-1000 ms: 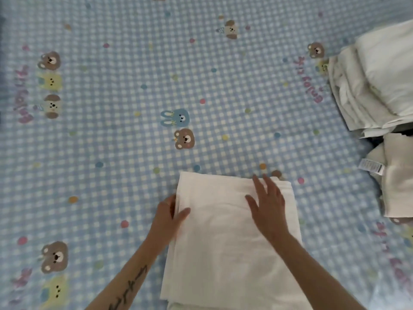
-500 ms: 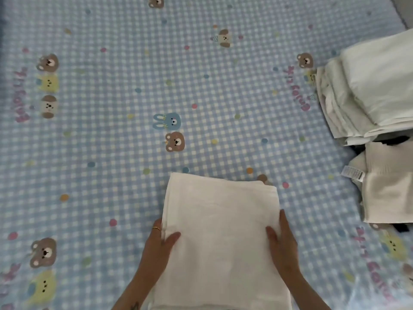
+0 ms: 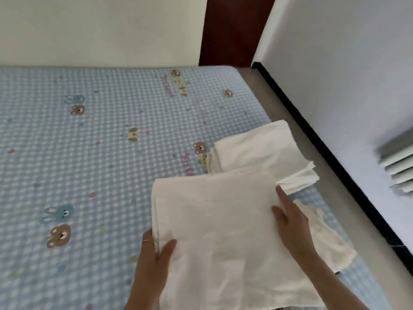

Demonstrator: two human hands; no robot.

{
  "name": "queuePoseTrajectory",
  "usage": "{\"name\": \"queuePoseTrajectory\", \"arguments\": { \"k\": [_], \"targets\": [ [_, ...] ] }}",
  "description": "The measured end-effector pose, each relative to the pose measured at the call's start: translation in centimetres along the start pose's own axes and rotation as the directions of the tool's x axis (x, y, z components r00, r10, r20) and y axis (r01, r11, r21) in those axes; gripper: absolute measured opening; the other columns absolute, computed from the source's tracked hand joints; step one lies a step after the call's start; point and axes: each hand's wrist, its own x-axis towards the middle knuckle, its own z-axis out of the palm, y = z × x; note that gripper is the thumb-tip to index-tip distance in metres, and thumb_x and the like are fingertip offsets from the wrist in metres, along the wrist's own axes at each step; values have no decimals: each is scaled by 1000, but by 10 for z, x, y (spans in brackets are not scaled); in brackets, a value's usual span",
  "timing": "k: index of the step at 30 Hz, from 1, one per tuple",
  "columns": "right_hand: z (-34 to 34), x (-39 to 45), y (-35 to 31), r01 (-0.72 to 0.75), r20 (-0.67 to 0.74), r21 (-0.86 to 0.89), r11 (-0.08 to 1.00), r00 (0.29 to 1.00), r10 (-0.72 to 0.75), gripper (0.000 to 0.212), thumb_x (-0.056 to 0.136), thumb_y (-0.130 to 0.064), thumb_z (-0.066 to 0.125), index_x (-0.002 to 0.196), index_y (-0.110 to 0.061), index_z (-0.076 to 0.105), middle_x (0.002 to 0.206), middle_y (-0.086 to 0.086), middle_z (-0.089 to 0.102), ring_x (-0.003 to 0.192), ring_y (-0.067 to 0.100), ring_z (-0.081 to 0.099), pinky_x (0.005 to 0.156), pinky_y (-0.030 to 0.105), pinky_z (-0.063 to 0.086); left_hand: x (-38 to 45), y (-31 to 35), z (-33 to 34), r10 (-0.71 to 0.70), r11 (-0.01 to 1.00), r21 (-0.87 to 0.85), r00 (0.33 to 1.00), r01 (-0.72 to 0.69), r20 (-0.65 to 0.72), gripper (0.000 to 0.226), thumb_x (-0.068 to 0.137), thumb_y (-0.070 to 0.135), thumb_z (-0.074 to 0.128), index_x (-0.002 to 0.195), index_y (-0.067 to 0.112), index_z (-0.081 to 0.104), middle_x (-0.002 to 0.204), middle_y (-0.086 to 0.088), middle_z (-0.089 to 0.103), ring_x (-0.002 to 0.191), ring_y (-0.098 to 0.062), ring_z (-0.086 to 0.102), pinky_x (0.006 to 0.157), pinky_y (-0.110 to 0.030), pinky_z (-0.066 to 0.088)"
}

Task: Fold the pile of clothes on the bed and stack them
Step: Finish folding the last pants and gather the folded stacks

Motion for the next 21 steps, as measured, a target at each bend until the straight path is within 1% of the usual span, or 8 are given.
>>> {"name": "queuePoseTrajectory", "arguments": {
  "k": [3, 6, 10, 12, 14, 17, 19, 21],
  "targets": [
    [-44, 97, 39, 50, -16, -35, 998, 999, -50, 51, 93, -10, 56, 141, -22, 44, 121, 18, 62, 113, 33, 56, 94, 34, 40, 26, 41, 100, -10, 996, -83, 1000, 11, 9, 36, 86, 6, 64, 119, 7, 49, 104, -14, 64, 90, -30, 63, 76, -37, 50],
    [-70, 185, 70, 117, -19, -81, 990, 993, -119, 50, 94, -11, 54, 142, -20, 43, 126, 20, 58, 116, 35, 54, 101, 37, 37, 62, 78, 174, 35, 992, -125, 999, -34, 12, 31, 86, 6, 64, 114, 5, 52, 103, -15, 66, 82, -23, 65, 64, -29, 50],
    [-68, 286, 91, 183, 10, -90, 979, 983, -182, 50, 95, -14, 52, 143, -20, 41, 131, 20, 55, 120, 35, 51, 102, 36, 35, 119, 112, 229, 53, 989, -135, 997, -59, -48, 41, 85, 10, 67, 123, 4, 52, 111, -15, 66, 93, -28, 66, 80, -42, 55],
    [-57, 325, 100, 170, 70, -107, 980, 984, -163, 50, 96, -15, 51, 144, -19, 39, 134, 20, 51, 123, 36, 48, 102, 36, 34, 142, 120, 245, 35, 992, -117, 998, -40, -45, 58, 86, 13, 66, 137, 4, 39, 126, -17, 59, 106, -29, 62, 90, -41, 51],
    [-39, 347, 112, 173, 112, -212, 962, 982, -152, 53, 96, -18, 51, 146, -16, 34, 137, 22, 43, 123, 39, 44, 102, 42, 36, 162, 114, 261, 57, 991, 118, 998, -57, -1, 80, 91, 23, 61, 150, 8, 10, 148, -16, 36, 130, -29, 43, 106, -38, 36],
    [-1, 341, 128, 351, 214, -503, 790, 936, -279, 58, 98, -39, 40, 150, -25, 20, 155, 15, 20, 140, 35, 23, 109, 52, 25, 179, 90, 285, 248, 663, 691, 955, -289, 161, 85, 93, 54, 41, 148, 21, -14, 157, -12, -15, 146, -26, -9, 118, -41, 3],
    [20, 337, 140, 460, 338, -545, 701, 885, -319, 60, 98, -51, 27, 151, -31, 8, 161, 1, 0, 148, 25, 3, 114, 55, 10, 191, 79, 304, 359, 462, 794, 902, -396, 242, 79, 90, 66, 22, 145, 28, -20, 152, -3, -31, 141, -22, -26, 116, -42, -7],
    [38, 342, 160, 461, 382, -552, 695, 881, -280, 62, 96, -56, 19, 151, -34, -1, 160, -5, -11, 148, 20, -6, 115, 54, 7, 206, 66, 324, 358, 375, 828, 889, -417, 286, 79, 85, 72, 9, 141, 29, -26, 149, -2, -35, 137, -21, -32, 115, -43, -12]
  ]
}}
